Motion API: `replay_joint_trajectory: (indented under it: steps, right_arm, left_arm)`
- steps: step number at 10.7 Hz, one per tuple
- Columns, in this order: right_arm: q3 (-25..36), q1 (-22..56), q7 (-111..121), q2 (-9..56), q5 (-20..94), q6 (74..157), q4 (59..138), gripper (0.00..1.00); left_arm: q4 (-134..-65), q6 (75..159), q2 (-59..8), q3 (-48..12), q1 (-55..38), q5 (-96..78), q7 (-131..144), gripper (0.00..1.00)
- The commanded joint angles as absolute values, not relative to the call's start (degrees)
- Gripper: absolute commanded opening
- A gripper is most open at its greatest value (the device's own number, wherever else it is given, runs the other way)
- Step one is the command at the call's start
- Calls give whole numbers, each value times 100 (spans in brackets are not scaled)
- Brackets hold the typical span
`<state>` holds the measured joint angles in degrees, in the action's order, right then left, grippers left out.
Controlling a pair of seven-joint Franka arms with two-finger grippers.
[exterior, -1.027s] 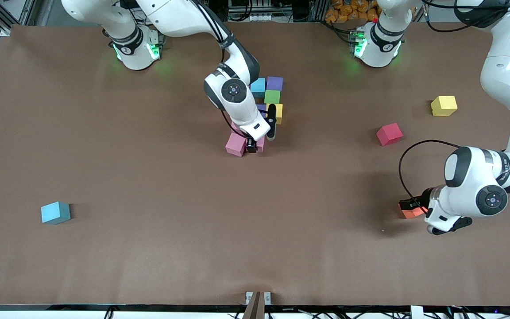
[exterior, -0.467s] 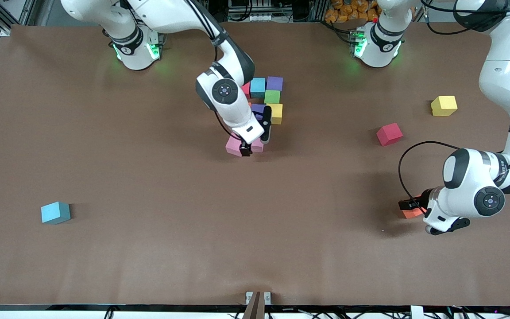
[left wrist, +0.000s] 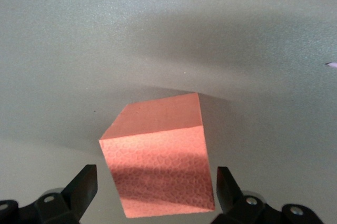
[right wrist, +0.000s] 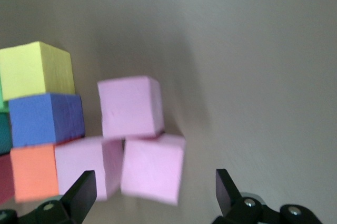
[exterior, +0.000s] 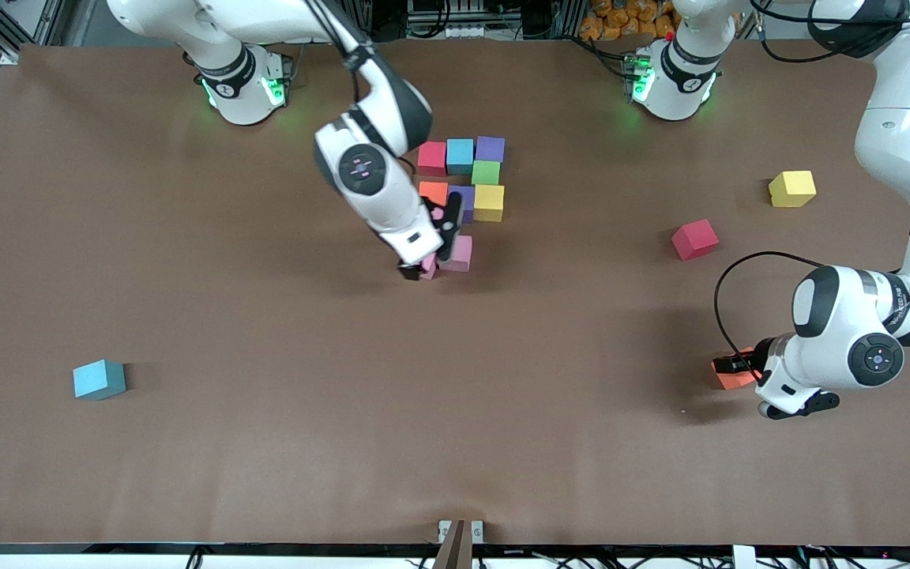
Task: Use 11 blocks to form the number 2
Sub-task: 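Withdraw the right gripper toward the cyan cube while the left gripper lifts the orange cube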
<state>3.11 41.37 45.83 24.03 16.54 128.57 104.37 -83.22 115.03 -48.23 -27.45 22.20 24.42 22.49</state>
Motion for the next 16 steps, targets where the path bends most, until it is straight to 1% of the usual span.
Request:
replay_joint_trajectory:
  steps: [1, 3, 5, 7, 8, 9, 10, 11, 12, 13, 14, 15, 16]
  right_arm:
    - [237, 3221, 4421, 1952, 1714, 12298, 10460, 100]
    - [237, 2317, 4351, 1934, 1714, 11858, 10118, 100]
    - [237, 1498, 4333, 1951, 1714, 11603, 9863, 100]
    - [246, 900, 4070, 2004, 1627, 10955, 9319, 100]
    - [324, 688, 4026, 2030, 1504, 10890, 9064, 100]
    - [377, 572, 4008, 2039, 1259, 10829, 8940, 100]
    - [430, 389, 4008, 2013, 1231, 10759, 8817, 100]
    - [474, 126, 4008, 1995, 1196, 10445, 8493, 100]
    - [562, 10, 4008, 1995, 986, 10233, 8308, 100]
    - [623, 9, 4008, 1995, 619, 10257, 8149, 100]
    - [633, 0, 3999, 1995, 398, 10257, 8034, 100]
    - [729, 0, 3877, 1978, 378, 10266, 8025, 100]
    - [790, 35, 3258, 1960, 378, 10240, 8016, 100]
  left_arm:
    - [-8069, 11549, -4930, -2602, 2040, 2522, 2162, 100]
    - [-7946, 11558, -4974, -2567, 2013, 2522, 2171, 100]
    - [-7919, 11558, -5001, -2514, 1960, 2514, 2162, 100]
    - [-7919, 11558, -5001, -2496, 1951, 2514, 2110, 100]
    - [-7919, 11558, -5010, -2487, 1942, 2514, 2022, 97]
    - [-7884, 11558, -5010, -2487, 1934, 2514, 1874, 90]
    - [-7866, 11558, -5018, -2479, 1934, 2514, 1811, 80]
    - [-7866, 11549, -5019, -2487, 1934, 2505, 1776, 71]
    - [-7866, 11540, -5019, -2479, 1934, 2514, 1680, 50]
    - [-7866, 11488, -5010, -2487, 1925, 2505, 1357, 23]
    - [-7866, 11418, -4966, -2487, 1881, 2479, 1032, 12]
    - [-7866, 11217, -4896, -2548, 1803, 2461, 1020, 12]
    - [-7884, 11145, -4730, -2584, 1628, 2470, 1011, 13]
